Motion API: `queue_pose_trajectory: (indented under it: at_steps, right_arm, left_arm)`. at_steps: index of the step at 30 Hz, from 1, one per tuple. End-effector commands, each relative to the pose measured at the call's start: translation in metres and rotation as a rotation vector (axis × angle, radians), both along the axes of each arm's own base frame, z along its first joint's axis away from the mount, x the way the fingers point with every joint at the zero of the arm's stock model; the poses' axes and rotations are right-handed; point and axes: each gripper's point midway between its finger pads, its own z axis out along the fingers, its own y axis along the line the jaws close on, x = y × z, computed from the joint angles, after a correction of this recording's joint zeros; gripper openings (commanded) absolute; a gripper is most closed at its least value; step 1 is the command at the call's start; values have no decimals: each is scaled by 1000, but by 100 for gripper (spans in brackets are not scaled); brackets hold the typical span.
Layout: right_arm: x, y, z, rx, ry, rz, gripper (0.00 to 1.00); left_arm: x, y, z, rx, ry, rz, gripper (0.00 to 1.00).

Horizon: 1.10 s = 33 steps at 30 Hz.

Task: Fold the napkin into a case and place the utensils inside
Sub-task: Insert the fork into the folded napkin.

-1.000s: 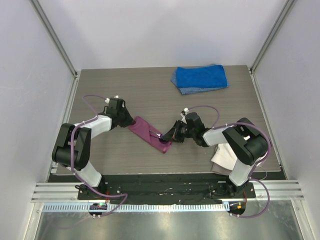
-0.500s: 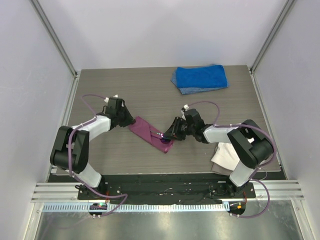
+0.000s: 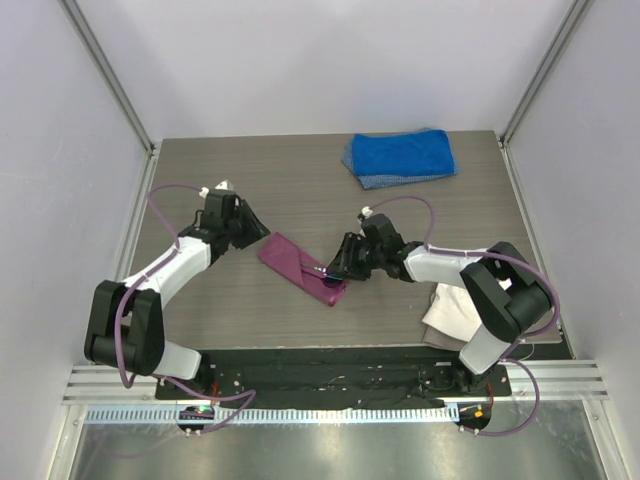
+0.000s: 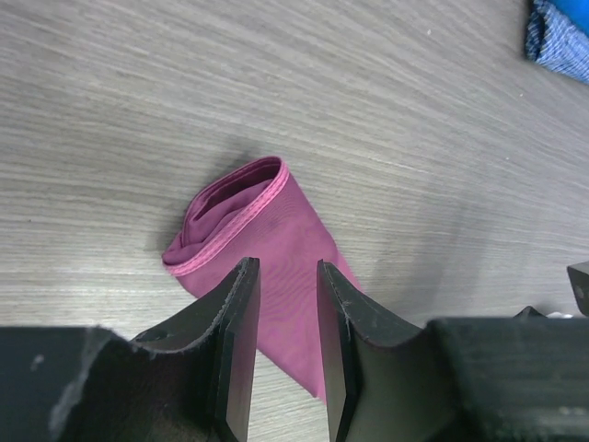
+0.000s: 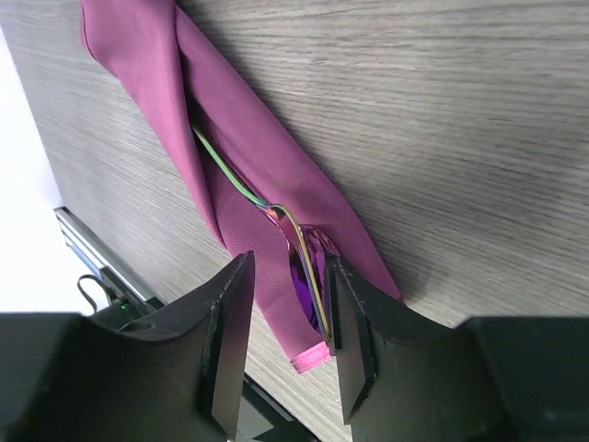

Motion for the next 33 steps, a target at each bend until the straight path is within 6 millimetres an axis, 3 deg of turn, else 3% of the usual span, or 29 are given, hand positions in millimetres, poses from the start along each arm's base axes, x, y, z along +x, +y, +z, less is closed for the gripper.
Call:
queue_pose_trajectory:
  at_steps: [1, 13, 20, 25, 33]
  right_arm:
    - [8, 4, 14, -49, -74, 15, 44]
    - [11, -3, 15, -192, -149, 89, 43]
    - [11, 9, 9, -203, -167, 130, 41]
    - [12, 15, 8, -228, -180, 146, 36]
    - [17, 7, 12, -287, -206, 138, 38]
  left_arm:
    - [-2, -1, 7, -2, -6, -9, 35]
    - [-3, -3, -9, -2, 23, -24, 33]
    - [-7, -4, -28, 0, 64, -31, 31]
    - [-5, -5, -30, 0, 61, -34, 31]
    - [-5, -6, -30, -5, 59, -39, 31]
